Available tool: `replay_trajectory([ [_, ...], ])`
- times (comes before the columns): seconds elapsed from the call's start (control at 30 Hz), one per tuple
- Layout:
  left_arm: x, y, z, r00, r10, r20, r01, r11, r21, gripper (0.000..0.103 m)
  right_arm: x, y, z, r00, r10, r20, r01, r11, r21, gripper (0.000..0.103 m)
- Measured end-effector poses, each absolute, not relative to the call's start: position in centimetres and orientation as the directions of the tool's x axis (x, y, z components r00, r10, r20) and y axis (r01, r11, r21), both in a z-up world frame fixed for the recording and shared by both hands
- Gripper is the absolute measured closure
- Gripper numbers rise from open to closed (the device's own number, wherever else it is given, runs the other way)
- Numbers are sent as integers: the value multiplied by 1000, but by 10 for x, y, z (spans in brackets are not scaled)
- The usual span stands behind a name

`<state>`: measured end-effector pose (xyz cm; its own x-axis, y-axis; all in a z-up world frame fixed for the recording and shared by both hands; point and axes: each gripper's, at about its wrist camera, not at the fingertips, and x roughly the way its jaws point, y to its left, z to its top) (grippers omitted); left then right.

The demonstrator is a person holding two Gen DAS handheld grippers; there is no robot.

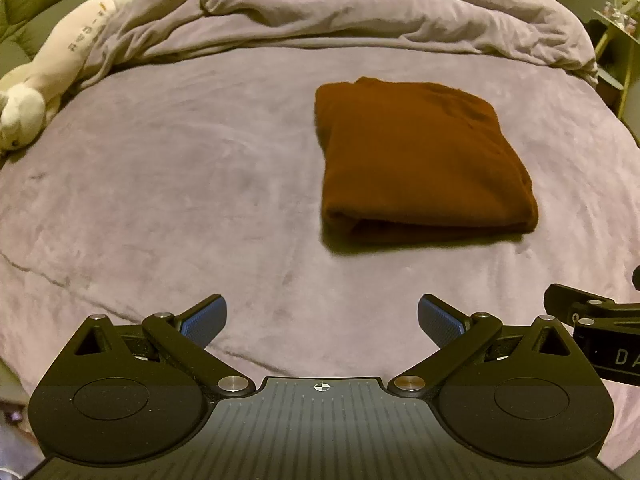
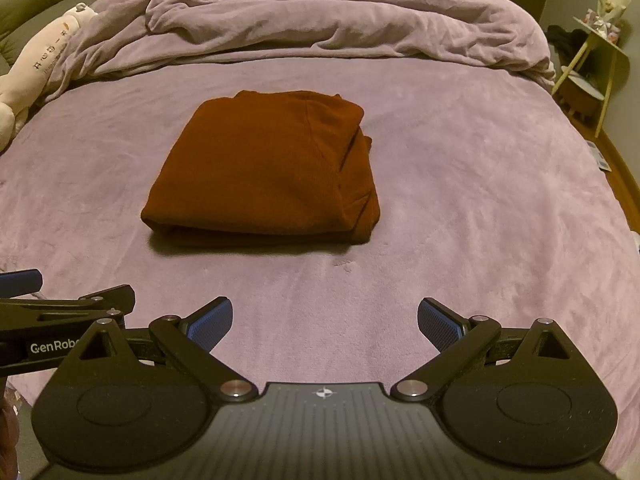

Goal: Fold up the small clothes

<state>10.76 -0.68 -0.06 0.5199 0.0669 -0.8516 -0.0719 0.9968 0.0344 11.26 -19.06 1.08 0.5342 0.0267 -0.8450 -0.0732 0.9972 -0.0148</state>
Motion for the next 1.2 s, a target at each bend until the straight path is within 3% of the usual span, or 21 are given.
replay_trajectory([
  [0.93,107,-7,2,522,31,-853,-44,999,10,0,114,-193,15,539,23,-842,-83,996,-27,4],
  [1.2,108,-13,1,525,72,-848,-40,997,60,0,115,-194,16,536,26,-844,-93,995,-29,4],
])
